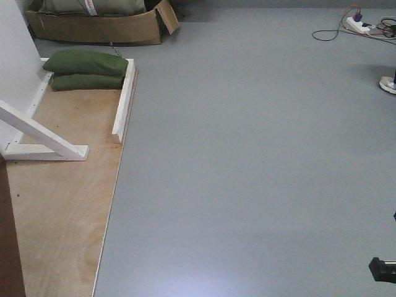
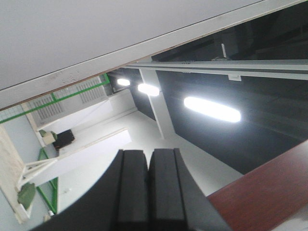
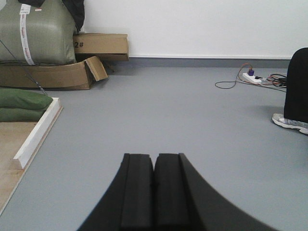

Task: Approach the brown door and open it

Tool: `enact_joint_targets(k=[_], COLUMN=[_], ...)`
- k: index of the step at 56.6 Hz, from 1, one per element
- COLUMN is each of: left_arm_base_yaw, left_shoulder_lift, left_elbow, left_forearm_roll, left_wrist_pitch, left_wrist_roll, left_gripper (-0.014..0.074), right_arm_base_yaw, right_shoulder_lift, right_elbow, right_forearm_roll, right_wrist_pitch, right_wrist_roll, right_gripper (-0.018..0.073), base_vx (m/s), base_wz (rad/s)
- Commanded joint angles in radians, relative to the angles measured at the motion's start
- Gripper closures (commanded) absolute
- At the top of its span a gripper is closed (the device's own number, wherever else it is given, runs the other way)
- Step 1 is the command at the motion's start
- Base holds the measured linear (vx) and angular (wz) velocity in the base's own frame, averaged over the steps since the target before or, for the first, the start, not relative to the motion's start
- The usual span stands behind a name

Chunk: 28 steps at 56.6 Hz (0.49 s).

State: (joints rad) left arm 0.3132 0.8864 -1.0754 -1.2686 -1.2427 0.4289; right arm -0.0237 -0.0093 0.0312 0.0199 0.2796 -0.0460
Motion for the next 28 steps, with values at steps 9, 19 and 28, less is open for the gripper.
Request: enact_joint_targets(k=[9, 19, 28], left_arm_base_yaw=[0.069, 0.101, 0.102], left_shoulder_lift=[0.092, 0.135, 0.145], left_elbow=[-0.031, -0.031, -0.031], left_forearm_roll=[0.003, -0.011, -0.007], left_wrist_pitch=[-0.073, -0.045, 0.044], left_wrist_roll=[0.004, 0.002, 0.002], left_gripper=[0.0600, 0.0600, 0.0600], right_arm_base_yaw=[-0.007, -0.007, -0.007], right_shoulder_lift=[-0.013, -0.013, -0.013], right_elbow=[0.006, 0.006, 0.006], right_forearm_roll=[-0.006, -0.006, -0.006], right_wrist_pitch=[-0.082, -0.082, -0.082], right_wrist_roll=[-0.005, -0.005, -0.005], right_gripper=[0.0559, 0.0559, 0.0559], base_vx=[0.00, 0.00, 0.00], base_wz=[0.00, 0.00, 0.00])
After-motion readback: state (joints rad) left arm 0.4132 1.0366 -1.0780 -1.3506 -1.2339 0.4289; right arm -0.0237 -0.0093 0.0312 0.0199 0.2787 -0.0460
